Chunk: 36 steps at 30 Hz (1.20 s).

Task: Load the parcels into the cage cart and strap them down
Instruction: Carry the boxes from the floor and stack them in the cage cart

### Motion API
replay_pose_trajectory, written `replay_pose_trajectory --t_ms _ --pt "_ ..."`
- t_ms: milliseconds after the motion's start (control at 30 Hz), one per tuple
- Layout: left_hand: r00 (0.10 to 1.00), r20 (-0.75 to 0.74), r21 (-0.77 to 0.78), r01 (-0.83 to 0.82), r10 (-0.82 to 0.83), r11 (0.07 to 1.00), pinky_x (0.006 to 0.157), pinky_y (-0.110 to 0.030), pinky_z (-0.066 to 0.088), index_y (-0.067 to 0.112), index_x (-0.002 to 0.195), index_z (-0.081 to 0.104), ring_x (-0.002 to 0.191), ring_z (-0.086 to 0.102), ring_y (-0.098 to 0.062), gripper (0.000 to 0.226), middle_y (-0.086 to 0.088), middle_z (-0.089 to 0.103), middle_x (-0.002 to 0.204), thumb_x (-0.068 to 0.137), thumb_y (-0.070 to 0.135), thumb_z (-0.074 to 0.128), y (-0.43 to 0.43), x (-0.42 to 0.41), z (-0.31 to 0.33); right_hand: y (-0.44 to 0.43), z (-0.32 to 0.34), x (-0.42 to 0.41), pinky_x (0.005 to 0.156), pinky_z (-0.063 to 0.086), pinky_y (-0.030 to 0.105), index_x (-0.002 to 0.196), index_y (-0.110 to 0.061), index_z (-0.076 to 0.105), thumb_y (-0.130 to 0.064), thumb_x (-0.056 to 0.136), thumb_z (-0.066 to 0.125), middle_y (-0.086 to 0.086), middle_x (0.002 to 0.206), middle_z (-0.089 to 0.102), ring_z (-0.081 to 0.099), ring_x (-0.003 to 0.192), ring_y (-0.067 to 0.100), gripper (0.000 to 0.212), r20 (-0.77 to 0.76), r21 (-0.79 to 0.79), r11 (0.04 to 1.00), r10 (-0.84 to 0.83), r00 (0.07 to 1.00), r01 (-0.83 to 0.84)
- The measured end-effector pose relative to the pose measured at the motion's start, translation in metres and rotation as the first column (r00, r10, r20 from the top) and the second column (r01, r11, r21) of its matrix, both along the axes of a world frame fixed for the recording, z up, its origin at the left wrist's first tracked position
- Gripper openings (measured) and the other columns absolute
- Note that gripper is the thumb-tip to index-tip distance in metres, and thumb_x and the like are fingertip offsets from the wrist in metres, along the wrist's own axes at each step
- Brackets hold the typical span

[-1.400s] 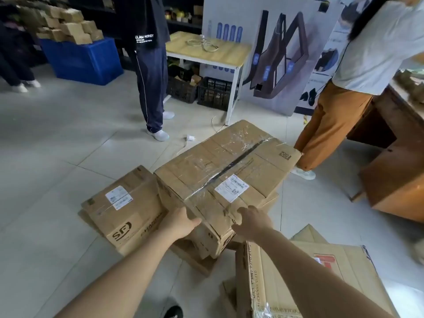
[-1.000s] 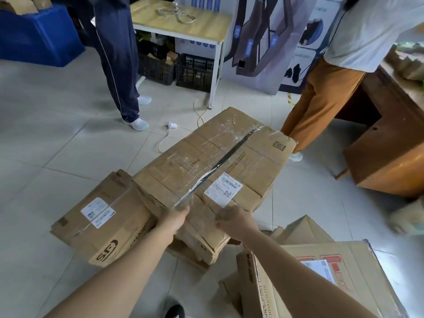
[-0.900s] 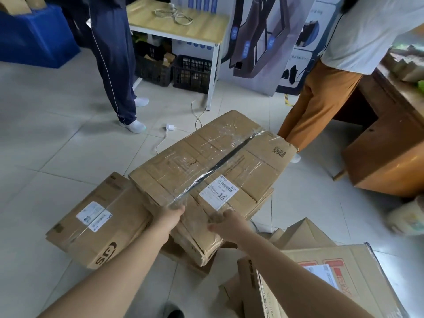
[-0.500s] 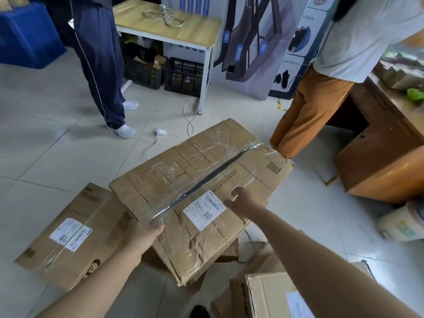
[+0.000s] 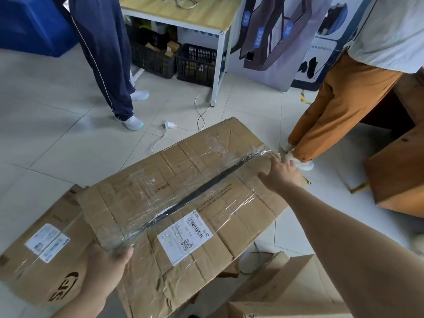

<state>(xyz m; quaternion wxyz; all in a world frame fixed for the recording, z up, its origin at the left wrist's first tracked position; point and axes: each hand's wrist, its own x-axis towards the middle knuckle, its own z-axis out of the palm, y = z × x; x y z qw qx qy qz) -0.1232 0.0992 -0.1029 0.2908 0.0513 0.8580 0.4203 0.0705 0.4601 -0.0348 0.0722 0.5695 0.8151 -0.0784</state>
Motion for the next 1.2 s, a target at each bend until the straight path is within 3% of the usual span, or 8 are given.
replay_pose_trajectory --t_ms 67,167,400,633,767,933,1067,1200 --pt "1.0 0.02 -0.016 0.022 -0.021 1.0 0.065 -0.027 0.041 0.004 0.094 0.061 0.077 0.05 -0.02 0.012 -0.012 0.06 0.09 0.087 0.013 0.066 0.0 0.0 -0.001 0.012 -0.008 0.003 0.112 0.027 0.047 0.151 -0.019 0.023 -0.054 0.087 0.057 0.015 0.151 0.028 0.023 0.142 0.033 0.08 0.025 -0.02 0.999 -0.033 0.999 0.034" --pt "0.999 0.03 -0.021 -0.034 0.034 0.999 0.074 -0.026 0.043 0.004 0.106 0.061 0.089 0.057 -0.018 0.029 -0.011 0.064 0.108 0.084 0.019 0.072 -0.001 0.0 -0.002 0.026 -0.018 0.002 0.112 0.023 0.049 0.151 -0.02 0.021 -0.063 0.081 0.057 0.013 0.15 0.03 0.025 0.141 0.031 0.09 0.019 -0.091 0.989 -0.117 0.993 0.118" --pt "0.99 0.06 0.01 -0.131 0.13 0.991 0.086 -0.032 0.037 0.001 0.131 0.039 0.106 0.051 -0.021 0.051 -0.005 0.053 0.115 0.088 0.008 0.067 0.006 0.009 0.008 0.034 -0.021 0.003 0.11 0.027 0.049 0.147 -0.016 0.027 -0.073 0.071 0.064 0.017 0.147 0.037 0.03 0.139 0.034 0.102 -0.017 -0.125 0.97 -0.213 0.977 0.209" --pt "0.974 0.087 0.0 -0.208 0.208 0.978 0.087 -0.031 0.038 0.008 0.118 0.051 0.1 0.052 -0.019 0.034 -0.001 0.058 0.109 0.088 0.006 0.066 0.007 0.01 0.007 0.025 -0.016 0.007 0.108 0.028 0.047 0.145 -0.01 0.033 -0.078 0.066 0.065 0.016 0.143 0.039 0.031 0.136 0.033 0.108 -0.057 -0.092 0.945 -0.319 0.946 0.313" --pt "0.967 0.084 0.002 -0.243 0.242 0.97 0.083 -0.037 0.042 0.01 0.125 0.046 0.098 0.055 -0.024 0.042 -0.007 0.058 0.118 0.089 0.016 0.066 0.009 0.004 0.009 0.016 -0.016 0.021 0.105 0.027 0.043 0.141 -0.006 0.04 -0.074 0.077 0.05 0.017 0.141 0.04 0.032 0.133 0.031 0.094 -0.077 -0.093 0.89 -0.453 0.888 0.446" --pt "0.965 0.117 0.092 -0.245 0.234 0.965 0.091 -0.036 0.039 0.024 0.125 0.047 0.113 0.052 -0.023 0.036 0.004 0.055 0.12 0.093 0.019 0.062 0.011 -0.002 0.026 0.003 -0.003 0.037 0.105 0.027 0.043 0.14 -0.007 0.042 -0.056 0.083 0.052 0.016 0.14 0.044 0.035 0.132 0.032 0.076 -0.108 -0.094 0.846 -0.533 0.839 0.525" --pt "0.979 0.057 0.134 -0.203 0.197 0.97 0.092 -0.034 0.038 0.017 0.134 0.046 0.115 0.051 -0.022 0.041 -0.001 0.055 0.124 0.095 0.02 0.059 0.01 -0.008 0.055 -0.016 0.018 0.05 0.104 0.027 0.042 0.132 -0.008 0.049 -0.041 0.083 0.052 0.017 0.134 0.049 0.041 0.128 0.033 0.06 -0.153 -0.082 0.845 -0.535 0.831 0.529" --pt "0.983 0.014 0.126 -0.182 0.181 0.975 0.086 -0.034 0.042 0.011 0.132 0.048 0.111 0.055 -0.027 0.048 -0.006 0.057 0.124 0.091 0.027 0.065 -0.005 -0.02 0.078 -0.044 0.04 0.063 0.098 0.026 0.044 0.119 -0.011 0.054 -0.04 0.076 0.049 0.014 0.112 0.063 0.055 0.111 0.033 0.052 -0.227 -0.13 0.829 -0.558 0.798 0.544"
